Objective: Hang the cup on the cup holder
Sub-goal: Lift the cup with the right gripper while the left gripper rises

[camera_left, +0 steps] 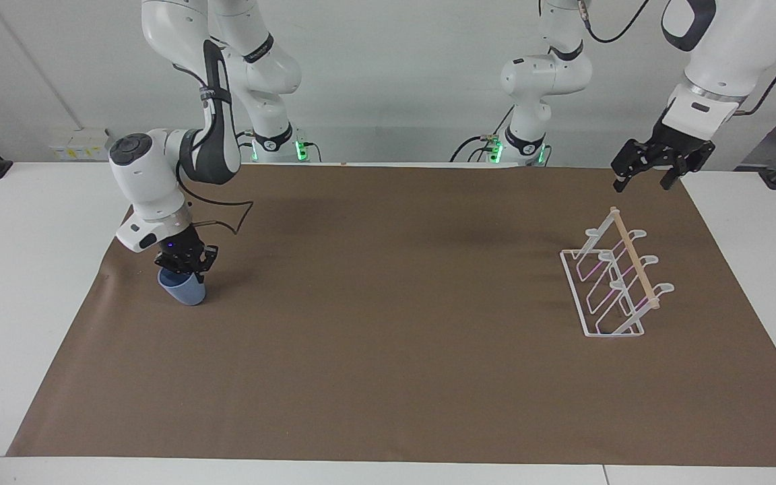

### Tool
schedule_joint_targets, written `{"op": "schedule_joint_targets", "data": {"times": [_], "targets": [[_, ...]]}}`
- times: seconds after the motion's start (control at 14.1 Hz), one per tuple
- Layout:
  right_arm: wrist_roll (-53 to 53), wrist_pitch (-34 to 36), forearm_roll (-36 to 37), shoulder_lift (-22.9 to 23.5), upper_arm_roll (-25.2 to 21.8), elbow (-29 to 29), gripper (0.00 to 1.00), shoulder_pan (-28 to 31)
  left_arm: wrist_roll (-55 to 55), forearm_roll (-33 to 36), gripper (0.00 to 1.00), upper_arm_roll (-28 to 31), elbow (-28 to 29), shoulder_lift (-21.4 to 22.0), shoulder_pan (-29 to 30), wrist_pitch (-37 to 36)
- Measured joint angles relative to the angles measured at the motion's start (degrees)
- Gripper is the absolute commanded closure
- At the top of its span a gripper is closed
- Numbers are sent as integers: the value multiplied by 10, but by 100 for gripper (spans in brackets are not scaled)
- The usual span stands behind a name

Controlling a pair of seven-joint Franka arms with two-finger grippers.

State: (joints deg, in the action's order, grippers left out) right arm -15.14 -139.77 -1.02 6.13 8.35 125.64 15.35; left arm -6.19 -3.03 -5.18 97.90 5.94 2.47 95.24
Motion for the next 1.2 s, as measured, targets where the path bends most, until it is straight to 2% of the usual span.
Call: {"op": "schedule_joint_targets", "data": {"times": [0.14, 0.35, 0.64, 0.92, 1.2], "targets": [[0, 30, 0, 0, 0, -12, 100, 0, -28, -23, 0, 0, 0, 0, -3, 0], [0, 104, 0, -1, 1, -61, 100, 0, -60, -31, 0, -3, 1, 0, -12, 0], [0, 204, 0, -9, 2, -133, 100, -2, -217, -42, 0, -7, 1, 0, -22, 21], [8, 294, 0, -31, 2, -190, 100, -2, -368, -135, 0, -6, 11, 0, -22, 50], [43, 349, 10, -65, 2, -202, 100, -2, -484, -234, 0, -1, 25, 1, -19, 86]]}}
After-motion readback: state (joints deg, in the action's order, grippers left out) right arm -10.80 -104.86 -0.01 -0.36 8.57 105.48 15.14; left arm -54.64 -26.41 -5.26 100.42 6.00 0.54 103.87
